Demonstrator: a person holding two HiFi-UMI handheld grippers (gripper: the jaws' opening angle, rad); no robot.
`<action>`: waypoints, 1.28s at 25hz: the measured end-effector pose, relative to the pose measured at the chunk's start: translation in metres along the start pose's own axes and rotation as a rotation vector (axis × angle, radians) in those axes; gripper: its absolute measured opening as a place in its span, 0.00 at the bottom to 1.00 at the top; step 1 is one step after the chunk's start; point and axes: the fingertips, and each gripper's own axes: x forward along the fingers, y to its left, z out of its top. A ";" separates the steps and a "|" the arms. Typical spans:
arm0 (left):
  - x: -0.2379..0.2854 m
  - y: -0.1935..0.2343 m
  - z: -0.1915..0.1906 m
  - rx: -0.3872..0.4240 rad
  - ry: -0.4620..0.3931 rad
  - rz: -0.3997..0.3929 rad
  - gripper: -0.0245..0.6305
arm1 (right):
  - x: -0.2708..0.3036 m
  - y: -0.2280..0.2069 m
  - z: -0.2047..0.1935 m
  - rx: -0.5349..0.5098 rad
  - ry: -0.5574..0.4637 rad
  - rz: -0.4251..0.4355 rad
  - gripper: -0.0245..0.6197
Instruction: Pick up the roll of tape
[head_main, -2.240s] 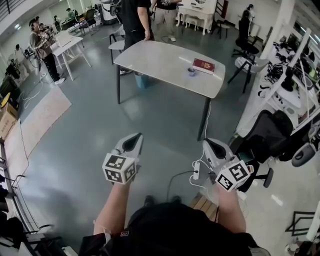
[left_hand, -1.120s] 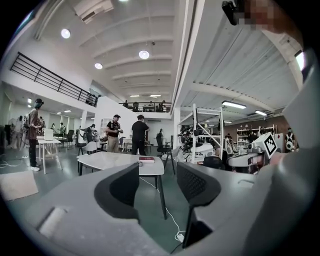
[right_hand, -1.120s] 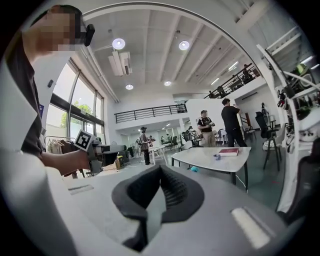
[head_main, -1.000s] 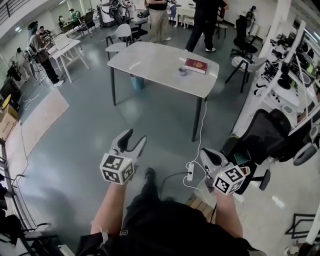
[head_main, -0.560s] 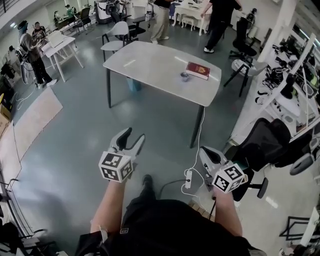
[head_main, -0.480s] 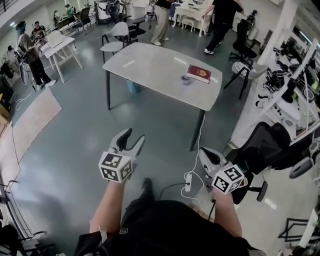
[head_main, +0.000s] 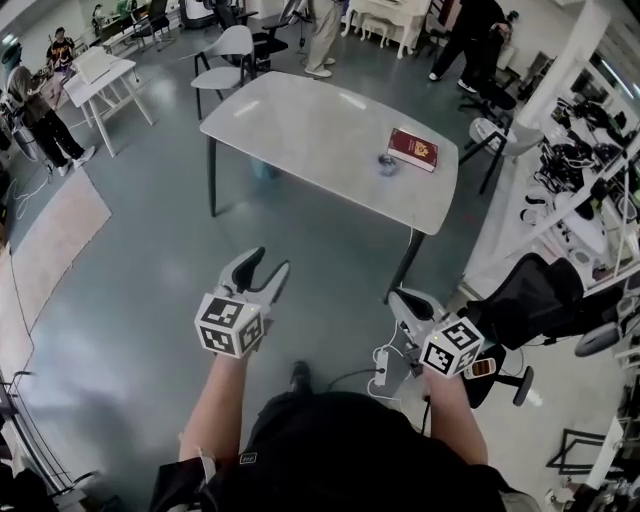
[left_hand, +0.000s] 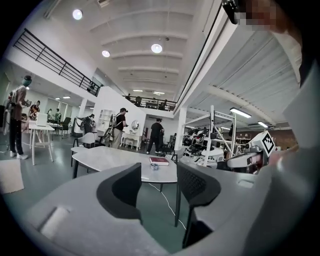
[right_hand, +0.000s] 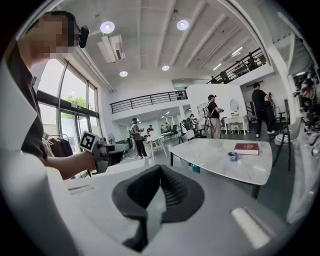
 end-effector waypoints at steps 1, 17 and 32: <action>0.001 0.009 0.001 -0.005 -0.001 -0.008 0.39 | 0.009 0.003 0.001 0.003 0.010 0.000 0.04; 0.049 0.053 0.006 -0.016 0.028 -0.056 0.35 | 0.067 -0.028 0.005 0.084 0.027 0.008 0.04; 0.218 0.074 0.020 0.025 0.137 -0.052 0.32 | 0.150 -0.183 0.038 0.174 -0.008 0.085 0.04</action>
